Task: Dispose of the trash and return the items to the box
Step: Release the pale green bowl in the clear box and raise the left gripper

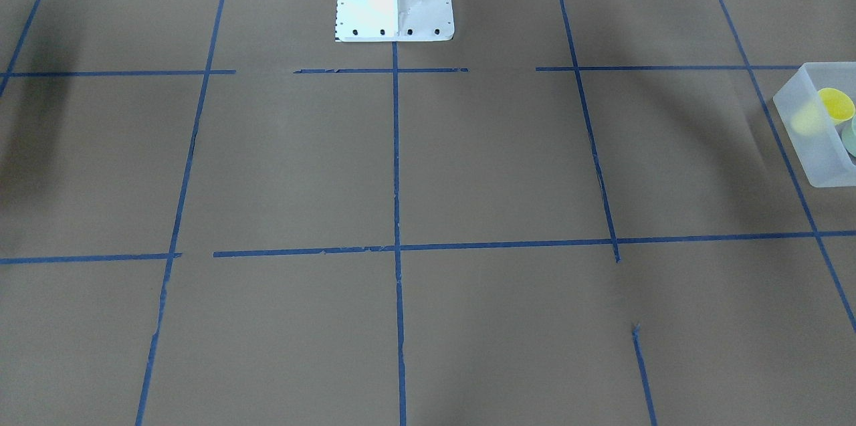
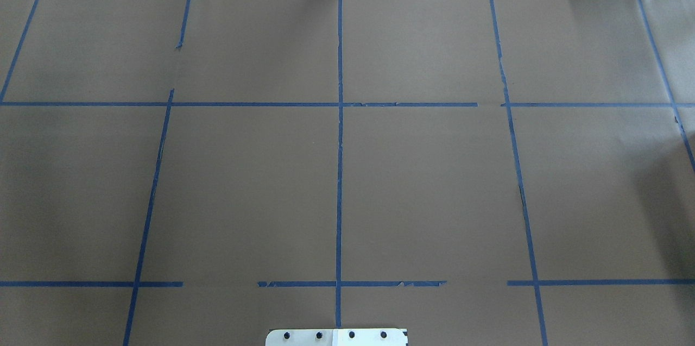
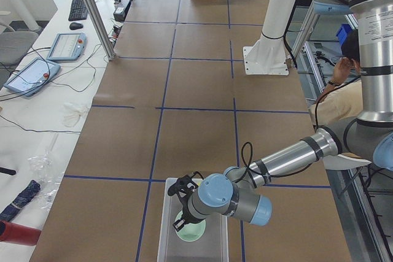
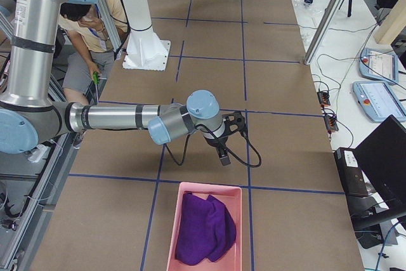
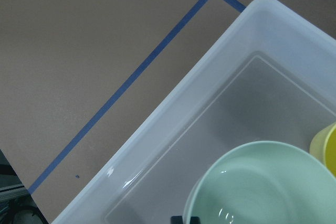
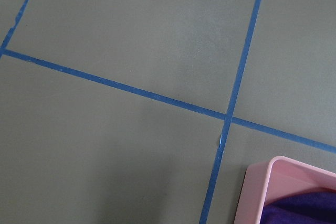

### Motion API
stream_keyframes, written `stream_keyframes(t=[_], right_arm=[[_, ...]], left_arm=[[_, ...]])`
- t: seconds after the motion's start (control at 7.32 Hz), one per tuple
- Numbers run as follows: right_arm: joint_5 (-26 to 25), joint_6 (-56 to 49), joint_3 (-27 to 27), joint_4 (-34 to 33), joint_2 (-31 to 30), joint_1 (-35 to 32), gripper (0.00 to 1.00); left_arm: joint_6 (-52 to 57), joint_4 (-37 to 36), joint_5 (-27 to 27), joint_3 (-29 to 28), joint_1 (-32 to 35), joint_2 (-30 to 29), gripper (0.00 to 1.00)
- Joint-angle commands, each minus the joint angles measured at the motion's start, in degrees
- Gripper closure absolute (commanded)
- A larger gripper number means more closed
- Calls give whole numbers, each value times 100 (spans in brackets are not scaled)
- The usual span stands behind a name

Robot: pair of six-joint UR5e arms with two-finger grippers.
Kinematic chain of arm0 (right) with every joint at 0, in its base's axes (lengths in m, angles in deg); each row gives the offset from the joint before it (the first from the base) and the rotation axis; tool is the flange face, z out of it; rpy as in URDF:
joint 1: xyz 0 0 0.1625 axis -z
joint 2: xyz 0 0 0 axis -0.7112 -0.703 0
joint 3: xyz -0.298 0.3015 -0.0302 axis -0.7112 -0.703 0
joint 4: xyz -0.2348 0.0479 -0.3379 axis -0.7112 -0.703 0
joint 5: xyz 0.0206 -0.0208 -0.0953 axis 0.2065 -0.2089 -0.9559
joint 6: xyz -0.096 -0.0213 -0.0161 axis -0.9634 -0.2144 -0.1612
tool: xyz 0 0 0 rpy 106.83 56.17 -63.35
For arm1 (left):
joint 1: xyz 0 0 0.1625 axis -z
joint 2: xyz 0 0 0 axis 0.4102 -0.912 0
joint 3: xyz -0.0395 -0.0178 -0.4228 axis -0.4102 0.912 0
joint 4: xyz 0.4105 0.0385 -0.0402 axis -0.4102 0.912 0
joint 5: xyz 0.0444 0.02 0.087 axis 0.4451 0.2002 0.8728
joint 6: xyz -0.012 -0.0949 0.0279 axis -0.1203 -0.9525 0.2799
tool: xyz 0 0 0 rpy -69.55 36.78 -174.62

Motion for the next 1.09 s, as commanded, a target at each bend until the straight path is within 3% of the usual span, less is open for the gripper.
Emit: stream_keyframes(t=[0.0,0.27,0.41,0.55,0.68,0.96], right_arm=[[-7,24,0,-9,2,0,0],[11,51,8,-96,81,-9,0],[11,51,78,-349,99,0,0],[20,51,166,-656,99,17,0],[72,51,384,-1225,90,17,0],[38,42,815,-2464,55,26,0]], left_arm=[[-565,20,28,304,-17,-6,31],[-1489,-678,37,1190,-121,-49,31],[-1719,-1762,38,1864,-140,-233,31],[-1869,-2835,-23,2532,-131,-365,0],[-2262,-3663,-189,3026,-166,-419,0],[-2641,-5394,-217,3101,-298,-498,0]])
